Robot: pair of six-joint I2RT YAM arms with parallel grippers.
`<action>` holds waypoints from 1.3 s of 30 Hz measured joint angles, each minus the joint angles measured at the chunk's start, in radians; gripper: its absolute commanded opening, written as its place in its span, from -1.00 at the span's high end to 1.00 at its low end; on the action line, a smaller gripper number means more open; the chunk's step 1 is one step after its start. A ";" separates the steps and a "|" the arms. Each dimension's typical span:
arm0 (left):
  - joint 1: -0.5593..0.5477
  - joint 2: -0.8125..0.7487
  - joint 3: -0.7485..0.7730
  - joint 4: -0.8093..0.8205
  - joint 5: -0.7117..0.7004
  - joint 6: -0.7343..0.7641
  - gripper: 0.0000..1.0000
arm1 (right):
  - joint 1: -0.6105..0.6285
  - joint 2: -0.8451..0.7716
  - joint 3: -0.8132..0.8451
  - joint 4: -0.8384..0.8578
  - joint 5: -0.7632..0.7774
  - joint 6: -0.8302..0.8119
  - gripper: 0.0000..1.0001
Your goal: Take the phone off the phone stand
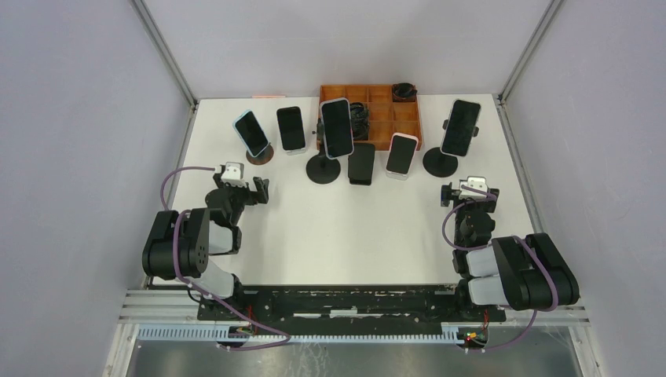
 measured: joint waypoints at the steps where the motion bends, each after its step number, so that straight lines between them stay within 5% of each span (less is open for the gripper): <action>1: 0.000 0.000 0.000 0.000 0.000 0.000 -1.00 | 0.000 0.000 0.000 0.000 0.000 0.000 -0.96; 18: 0.007 -0.036 0.004 -0.050 0.002 0.000 -1.00 | 0.000 -0.028 0.000 -0.040 0.039 0.012 -0.96; 29: 0.159 -0.250 0.447 -0.816 0.176 0.023 -1.00 | 0.001 -0.460 0.048 -0.563 0.102 0.207 -0.96; 36: 0.218 -0.301 0.624 -1.249 0.230 0.051 -1.00 | -0.015 -0.592 0.222 -1.064 0.189 0.697 -0.96; 39: 0.227 -0.296 0.723 -1.411 0.235 0.069 -1.00 | -0.026 -0.658 0.223 -1.157 0.143 0.770 -0.96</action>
